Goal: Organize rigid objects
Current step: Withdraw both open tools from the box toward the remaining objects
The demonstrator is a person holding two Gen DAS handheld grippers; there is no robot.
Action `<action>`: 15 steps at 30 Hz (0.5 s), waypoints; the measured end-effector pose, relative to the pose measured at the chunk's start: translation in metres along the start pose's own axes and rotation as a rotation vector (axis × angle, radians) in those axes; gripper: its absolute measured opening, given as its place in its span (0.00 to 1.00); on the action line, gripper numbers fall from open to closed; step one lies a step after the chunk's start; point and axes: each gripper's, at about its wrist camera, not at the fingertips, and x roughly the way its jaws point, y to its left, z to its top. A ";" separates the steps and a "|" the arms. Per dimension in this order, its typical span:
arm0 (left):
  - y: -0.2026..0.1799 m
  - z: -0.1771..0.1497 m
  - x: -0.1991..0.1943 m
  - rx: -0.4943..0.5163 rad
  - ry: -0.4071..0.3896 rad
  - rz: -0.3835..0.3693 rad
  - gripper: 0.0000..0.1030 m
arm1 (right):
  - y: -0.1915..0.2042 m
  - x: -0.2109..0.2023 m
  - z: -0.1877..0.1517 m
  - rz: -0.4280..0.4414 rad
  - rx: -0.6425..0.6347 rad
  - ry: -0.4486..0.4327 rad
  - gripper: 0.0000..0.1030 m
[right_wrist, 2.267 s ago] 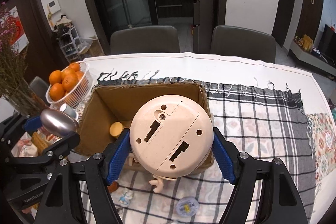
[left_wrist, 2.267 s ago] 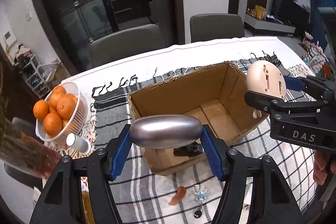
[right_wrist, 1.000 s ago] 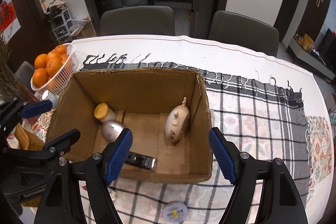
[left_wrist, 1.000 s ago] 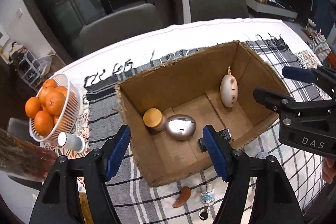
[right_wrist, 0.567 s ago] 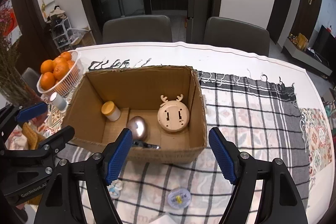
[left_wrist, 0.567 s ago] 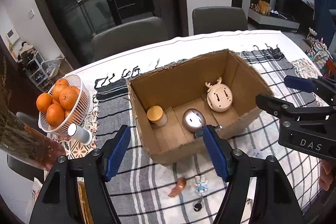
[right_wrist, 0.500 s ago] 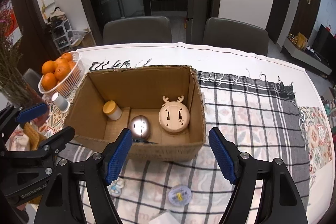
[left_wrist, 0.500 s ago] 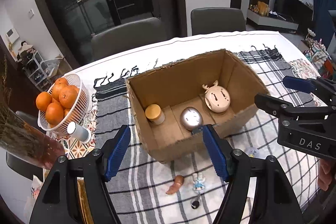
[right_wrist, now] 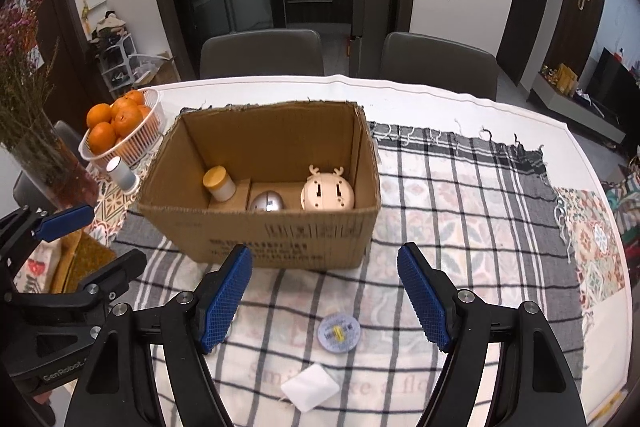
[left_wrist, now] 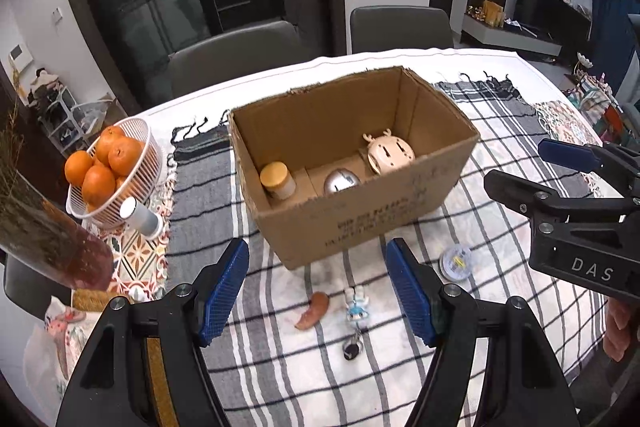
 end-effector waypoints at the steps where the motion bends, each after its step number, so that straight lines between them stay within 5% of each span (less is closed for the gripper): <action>1: -0.001 -0.003 0.000 -0.002 0.004 -0.003 0.69 | 0.000 0.000 -0.003 0.001 0.001 0.003 0.74; 15: -0.012 -0.031 0.021 -0.010 0.103 -0.029 0.69 | -0.004 0.018 -0.038 0.013 0.013 0.084 0.74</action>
